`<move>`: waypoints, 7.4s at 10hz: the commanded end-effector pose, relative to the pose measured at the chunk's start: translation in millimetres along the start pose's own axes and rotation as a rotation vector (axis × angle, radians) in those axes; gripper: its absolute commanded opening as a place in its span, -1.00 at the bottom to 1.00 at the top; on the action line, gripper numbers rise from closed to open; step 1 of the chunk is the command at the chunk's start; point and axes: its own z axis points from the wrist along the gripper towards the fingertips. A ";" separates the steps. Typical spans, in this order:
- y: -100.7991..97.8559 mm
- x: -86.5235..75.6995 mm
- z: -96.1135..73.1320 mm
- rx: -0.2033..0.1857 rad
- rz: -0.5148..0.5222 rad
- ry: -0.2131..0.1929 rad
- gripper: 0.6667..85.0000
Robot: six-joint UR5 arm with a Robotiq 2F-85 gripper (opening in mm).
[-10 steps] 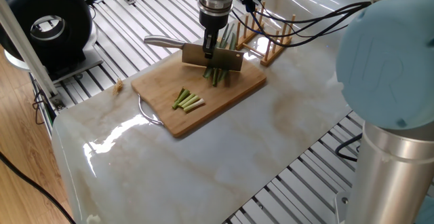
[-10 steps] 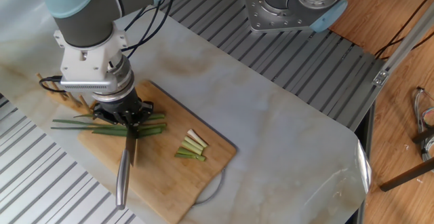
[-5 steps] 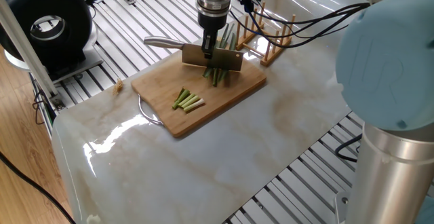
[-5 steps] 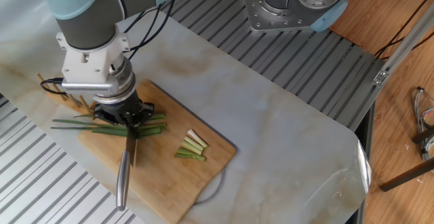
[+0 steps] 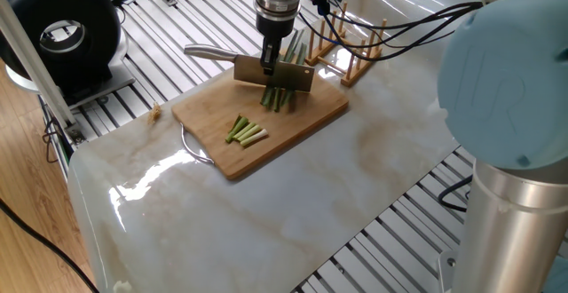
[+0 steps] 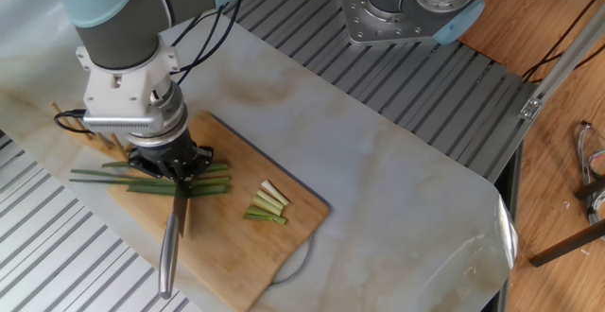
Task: Chop the green garlic
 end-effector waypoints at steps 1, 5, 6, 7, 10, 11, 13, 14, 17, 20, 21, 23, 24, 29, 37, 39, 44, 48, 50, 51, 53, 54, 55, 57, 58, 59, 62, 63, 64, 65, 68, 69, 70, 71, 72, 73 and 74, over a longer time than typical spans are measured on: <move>2.1 -6.3 -0.9 -0.015 0.008 -0.023 -0.98; -2.7 -1.2 5.3 -0.007 0.005 -0.009 -0.98; -4.2 1.0 4.9 -0.001 0.006 0.004 -0.98; -4.6 4.2 4.3 -0.001 0.011 0.020 -0.98; -5.3 6.4 0.3 -0.005 0.017 0.040 -0.98; -5.5 7.4 -2.0 -0.008 0.018 0.043 -0.98; -6.3 8.8 -4.0 -0.011 0.015 0.043 -0.98; -2.5 5.9 -2.2 -0.020 0.022 0.034 -0.98; -1.2 8.7 -0.8 -0.027 0.029 0.034 -0.98; -2.4 15.6 -2.5 -0.027 0.039 0.051 -0.98; -4.0 16.9 -1.2 -0.020 0.039 0.053 -0.98; -3.4 16.2 7.9 -0.015 0.045 0.041 -0.98; -4.4 14.8 11.1 -0.015 0.042 0.036 -0.98; -10.0 16.9 -5.6 -0.035 0.022 0.036 -0.98; -4.1 -10.5 -7.3 -0.039 0.089 0.008 -0.98; -8.1 -10.3 -7.2 -0.024 0.091 0.007 -0.98; -12.4 -4.8 2.8 -0.004 0.087 0.007 -0.98; -6.9 -3.5 3.7 -0.024 0.066 -0.005 -0.98; -8.2 -1.4 1.2 -0.027 0.056 -0.001 -0.98; -7.9 -1.4 -1.9 -0.031 0.052 0.004 -0.98; -11.2 -3.9 -10.2 -0.030 0.046 0.020 -0.98; -12.0 -8.0 -7.8 -0.025 0.053 0.004 -0.98; -13.4 -8.2 -3.3 -0.021 0.056 -0.001 -0.98; -18.2 -0.1 5.4 -0.012 0.054 -0.009 -0.98; -19.6 2.7 10.6 -0.012 0.051 -0.011 -0.98; -22.6 5.0 14.6 -0.004 0.049 -0.006 -0.98; -27.0 15.3 -3.0 0.016 0.044 0.059 -0.98; -28.9 16.7 -9.1 0.018 0.044 0.071 -0.98; -29.7 16.5 -13.6 0.022 0.053 0.081 -0.98; -25.5 12.1 -10.9 0.025 0.071 0.076 -0.98; -20.3 6.1 -4.7 0.017 0.078 0.053 -0.98; -16.8 3.3 -3.8 0.007 0.085 0.045 -0.98; -16.2 0.2 -5.0 0.007 0.088 0.033 -0.98; -18.5 -0.8 -6.7 0.012 0.084 0.024 -0.98; -21.0 0.9 -7.7 0.018 0.078 0.026 -0.98; -21.3 2.4 -7.3 0.019 0.075 0.030 -0.98; -20.5 2.2 -6.5 0.018 0.074 0.031 -0.98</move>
